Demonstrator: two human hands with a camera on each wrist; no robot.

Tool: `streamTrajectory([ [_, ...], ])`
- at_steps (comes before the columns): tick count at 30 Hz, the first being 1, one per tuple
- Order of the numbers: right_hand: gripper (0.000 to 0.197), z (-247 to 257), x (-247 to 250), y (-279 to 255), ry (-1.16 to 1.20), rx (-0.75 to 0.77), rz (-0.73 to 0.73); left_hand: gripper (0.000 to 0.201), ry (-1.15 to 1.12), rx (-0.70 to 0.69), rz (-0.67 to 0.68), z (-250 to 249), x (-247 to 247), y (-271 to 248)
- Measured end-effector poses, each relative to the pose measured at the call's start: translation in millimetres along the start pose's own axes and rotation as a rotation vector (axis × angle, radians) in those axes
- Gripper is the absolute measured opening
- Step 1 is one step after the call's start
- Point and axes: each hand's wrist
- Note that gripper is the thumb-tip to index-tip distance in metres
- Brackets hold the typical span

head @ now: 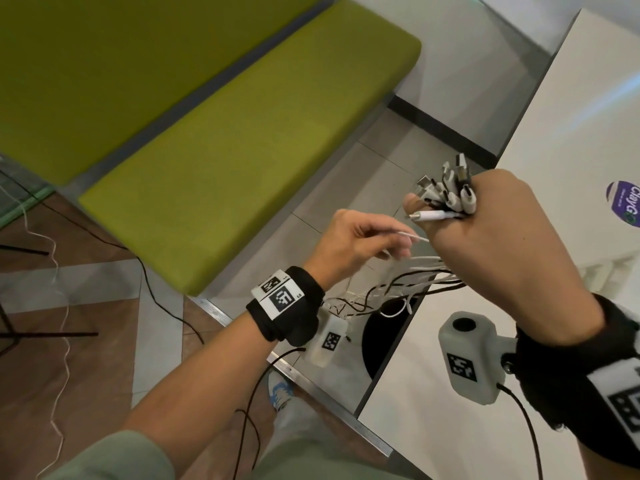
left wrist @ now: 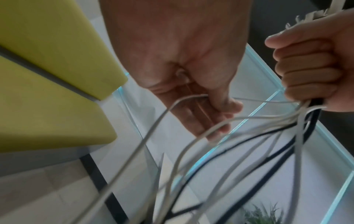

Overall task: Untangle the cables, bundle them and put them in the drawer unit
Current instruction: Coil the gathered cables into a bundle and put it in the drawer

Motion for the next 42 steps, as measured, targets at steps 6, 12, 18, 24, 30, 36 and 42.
streamTrajectory([
  [6, 0.041, 2.2, 14.1, 2.0, 0.011, 0.002, -0.056, 0.035, 0.404, 0.17, 0.2, 45.0, 21.2, -12.0],
  [12, 0.043, 1.6, 19.6, 1.0, -0.013, 0.002, -0.098, 0.036, 0.87, 0.645, 0.273, 165.0, 76.0, -54.6],
  [18, 0.04, 0.4, 18.5, 0.0, -0.038, 0.013, -0.095, 0.014, 1.034, 0.919, 0.319, 177.1, 116.6, -75.0],
  [24, 0.045, 9.5, 9.0, -3.6, -0.022, 0.048, -0.041, 0.081, 0.545, 0.756, 0.565, 123.7, 98.5, -32.9],
  [30, 0.045, 11.0, 12.6, -2.4, 0.048, 0.021, -0.025, 0.032, 0.193, 0.152, 0.154, 39.1, 36.3, 9.0],
  [36, 0.053, 13.9, 16.7, -2.7, 0.117, -0.028, -0.054, 0.029, 0.062, -0.074, 0.109, -32.7, 7.2, 11.6],
  [42, 0.052, 19.0, 13.8, -2.8, 0.139, -0.019, -0.043, 0.046, 0.257, -0.198, 0.111, -40.5, -9.9, 12.2],
])
Point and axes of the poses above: each hand's wrist, its own y-axis towards the middle knuckle, its own x-axis out of the back of the hand, z = x × y, and after that the axes turned 8 degrees about y, right-handed
